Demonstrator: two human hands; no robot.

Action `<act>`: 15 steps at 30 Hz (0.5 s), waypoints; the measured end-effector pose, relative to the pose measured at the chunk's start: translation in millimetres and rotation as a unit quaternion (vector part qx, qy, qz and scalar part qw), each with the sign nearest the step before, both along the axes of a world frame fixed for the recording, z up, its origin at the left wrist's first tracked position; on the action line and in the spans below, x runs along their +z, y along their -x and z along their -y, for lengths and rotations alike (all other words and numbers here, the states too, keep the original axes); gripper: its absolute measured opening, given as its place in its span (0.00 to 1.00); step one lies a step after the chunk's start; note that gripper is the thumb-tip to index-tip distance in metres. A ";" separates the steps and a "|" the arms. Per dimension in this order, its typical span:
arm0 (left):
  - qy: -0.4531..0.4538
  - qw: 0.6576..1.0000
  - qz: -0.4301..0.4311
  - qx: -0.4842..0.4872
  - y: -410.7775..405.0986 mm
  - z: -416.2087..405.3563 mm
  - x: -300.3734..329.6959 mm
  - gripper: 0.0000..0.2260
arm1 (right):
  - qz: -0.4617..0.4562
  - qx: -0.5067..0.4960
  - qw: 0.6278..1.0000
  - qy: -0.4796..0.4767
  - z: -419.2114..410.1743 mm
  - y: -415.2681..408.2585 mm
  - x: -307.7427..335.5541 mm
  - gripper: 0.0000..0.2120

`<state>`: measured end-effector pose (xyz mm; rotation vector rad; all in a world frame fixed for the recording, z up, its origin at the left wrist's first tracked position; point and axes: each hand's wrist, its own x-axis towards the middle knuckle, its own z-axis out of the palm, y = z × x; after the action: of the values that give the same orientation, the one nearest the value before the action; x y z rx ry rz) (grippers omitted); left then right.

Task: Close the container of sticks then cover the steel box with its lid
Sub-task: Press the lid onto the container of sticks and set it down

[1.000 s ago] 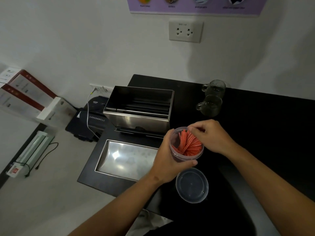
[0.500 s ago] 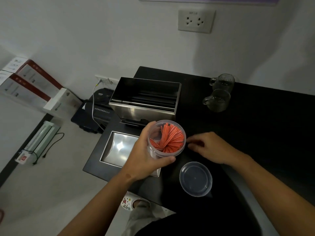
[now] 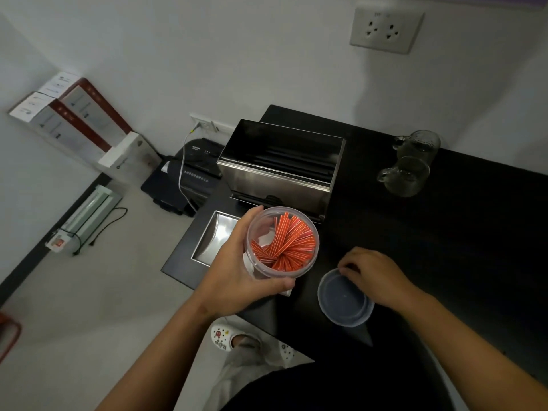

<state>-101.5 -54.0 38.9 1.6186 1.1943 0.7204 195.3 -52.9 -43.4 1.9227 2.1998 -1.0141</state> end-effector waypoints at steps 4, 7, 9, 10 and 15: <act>0.018 1.000 0.013 0.019 11.5 9.1 0.2 0.52 | -0.050 -0.036 0.998 0.027 -7.2 4.0 12.8 0.03; 0.018 0.999 0.008 0.033 18.5 12.2 0.8 0.51 | -0.087 -0.022 0.996 0.015 -9.3 10.5 32.0 0.05; 0.012 0.999 0.005 0.044 23.0 14.4 0.2 0.49 | -0.105 -0.017 0.994 0.001 -8.9 15.5 46.9 0.07; 0.009 0.999 0.006 0.053 25.3 16.0 0.5 0.48 | -0.114 -0.015 0.993 -0.007 -8.6 18.1 55.2 0.07; 0.001 0.996 0.017 0.087 35.6 26.0 2.9 0.46 | -0.163 -0.022 0.986 -0.013 -5.0 22.6 98.9 0.10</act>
<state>-137.0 -80.0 41.7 1.5065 1.3227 0.8532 172.7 -47.9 55.5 1.9418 2.3501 -1.4023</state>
